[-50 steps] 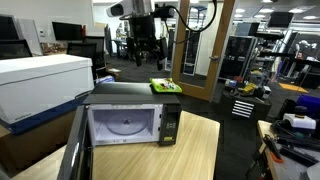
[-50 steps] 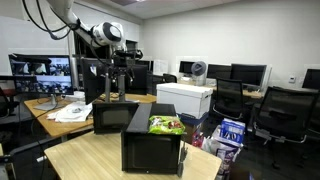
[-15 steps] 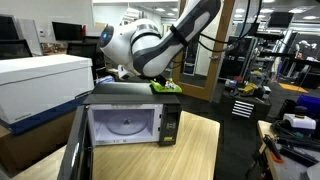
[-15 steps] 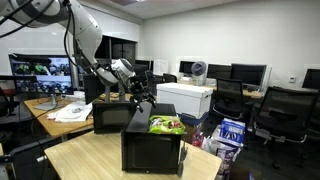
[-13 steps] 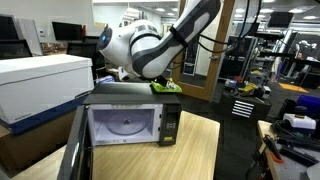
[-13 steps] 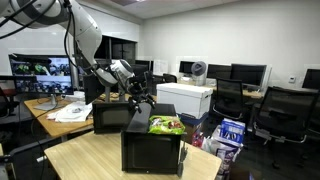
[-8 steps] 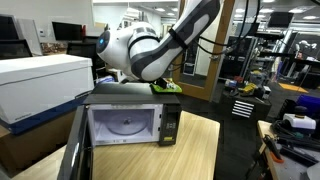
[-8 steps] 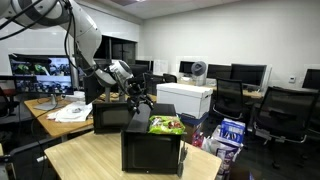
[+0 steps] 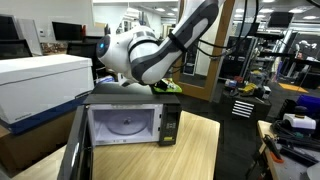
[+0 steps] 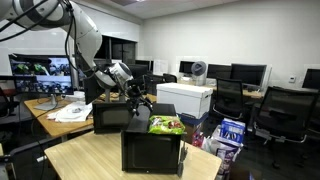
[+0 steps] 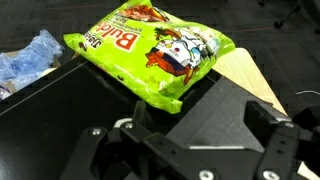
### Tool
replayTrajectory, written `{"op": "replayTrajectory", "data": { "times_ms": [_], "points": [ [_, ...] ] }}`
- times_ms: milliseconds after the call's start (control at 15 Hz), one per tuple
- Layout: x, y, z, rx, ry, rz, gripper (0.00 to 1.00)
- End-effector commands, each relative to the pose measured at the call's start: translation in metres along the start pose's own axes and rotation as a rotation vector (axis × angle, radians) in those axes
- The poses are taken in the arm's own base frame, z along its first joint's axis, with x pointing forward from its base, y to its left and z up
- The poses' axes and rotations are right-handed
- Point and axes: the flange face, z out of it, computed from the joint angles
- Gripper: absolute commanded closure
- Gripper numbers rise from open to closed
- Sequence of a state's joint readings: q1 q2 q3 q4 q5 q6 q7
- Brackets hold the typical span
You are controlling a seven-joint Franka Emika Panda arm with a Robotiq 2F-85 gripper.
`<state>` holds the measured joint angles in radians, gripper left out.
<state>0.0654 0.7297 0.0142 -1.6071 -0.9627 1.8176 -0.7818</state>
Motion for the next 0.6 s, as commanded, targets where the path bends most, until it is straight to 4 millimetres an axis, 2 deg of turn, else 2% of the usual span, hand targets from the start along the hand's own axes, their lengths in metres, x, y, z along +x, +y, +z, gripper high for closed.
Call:
{"op": "replayTrajectory", "data": {
  "times_ms": [0, 533],
  "points": [
    [0.002, 0.004, 0.007, -0.015, -0.025, -0.009, 0.00],
    [0.006, 0.023, 0.012, -0.046, -0.046, -0.006, 0.00]
  ]
}}
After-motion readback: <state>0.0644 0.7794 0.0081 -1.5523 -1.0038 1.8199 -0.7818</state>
